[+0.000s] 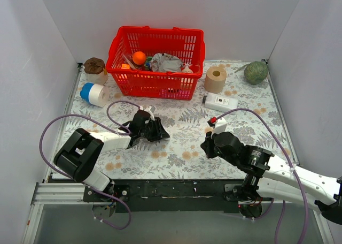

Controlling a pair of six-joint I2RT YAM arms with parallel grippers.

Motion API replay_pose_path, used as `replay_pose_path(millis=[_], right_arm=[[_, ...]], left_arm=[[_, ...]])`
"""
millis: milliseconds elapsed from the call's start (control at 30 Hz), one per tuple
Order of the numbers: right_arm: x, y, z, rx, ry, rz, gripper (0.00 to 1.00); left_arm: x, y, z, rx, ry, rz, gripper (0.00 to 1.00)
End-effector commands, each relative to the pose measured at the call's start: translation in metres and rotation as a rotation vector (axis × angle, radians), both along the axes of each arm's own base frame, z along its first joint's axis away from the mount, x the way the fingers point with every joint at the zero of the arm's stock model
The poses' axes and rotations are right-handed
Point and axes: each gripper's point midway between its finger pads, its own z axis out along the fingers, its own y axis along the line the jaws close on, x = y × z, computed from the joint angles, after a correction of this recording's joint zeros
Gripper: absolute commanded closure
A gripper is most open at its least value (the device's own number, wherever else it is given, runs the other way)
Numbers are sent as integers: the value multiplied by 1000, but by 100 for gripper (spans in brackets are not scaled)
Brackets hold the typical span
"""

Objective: Insert the wireless bluetooth earbuds into the charging case
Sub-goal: Place the charging case at the center of the board, then reset both arms

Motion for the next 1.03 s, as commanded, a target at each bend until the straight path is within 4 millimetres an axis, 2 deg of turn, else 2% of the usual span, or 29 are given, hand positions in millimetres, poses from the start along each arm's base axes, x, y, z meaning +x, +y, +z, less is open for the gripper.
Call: replay_pose_path(millis=[0, 133, 267, 300, 333, 367, 400, 433, 467, 500, 533, 567, 633, 667, 700, 767, 867, 967, 1000], right_arm=[[5, 8, 20, 38, -19, -4, 96], [5, 10, 21, 44, -21, -2, 91], [4, 7, 22, 47, -22, -8, 89], [5, 5, 24, 48, -27, -15, 89], [4, 3, 23, 51, -24, -23, 89], [4, 1, 23, 51, -26, -25, 89], [4, 0, 25, 61, -33, -28, 88], [4, -1, 24, 64, -36, -27, 87], [3, -3, 19, 63, -33, -27, 86], [3, -4, 18, 70, -40, -31, 85], [3, -5, 18, 75, -47, -35, 83], [2, -6, 11, 63, -45, -29, 82], [4, -8, 10, 66, -60, -38, 74], [4, -8, 7, 59, -60, -32, 72], [5, -10, 5, 53, -67, -39, 70], [7, -10, 5, 57, -74, -41, 64], [10, -11, 9, 47, -92, -50, 60], [14, -13, 17, 54, -118, -70, 57], [16, -15, 21, 58, -132, -83, 52]], left_arm=[[5, 7, -1, 40, -25, 34, 62], [4, 16, -4, 87, -25, 47, 51], [1, 31, -5, 151, -21, 78, 46], [-1, 35, -3, 166, -22, 86, 45], [1, 39, 12, 167, -57, 98, 44], [-7, 50, 12, 208, -37, 113, 42], [-6, 58, 18, 230, -54, 143, 39], [-2, 69, 40, 231, -120, 202, 35], [-8, 84, 41, 276, -104, 238, 7], [-2, 102, 50, 319, -144, 331, 2], [-2, 113, 69, 300, -190, 392, 2], [-7, 126, 70, 299, -165, 478, 2], [-6, 150, 81, 296, -185, 635, 2], [-12, 157, 89, 263, -178, 690, 2], [-14, 160, 93, 251, -182, 702, 2], [-19, 151, 102, 206, -190, 648, 2], [-24, 131, 121, 133, -259, 503, 2], [-24, 127, 134, 79, -310, 484, 2], [-23, 126, 138, 77, -317, 479, 2]])
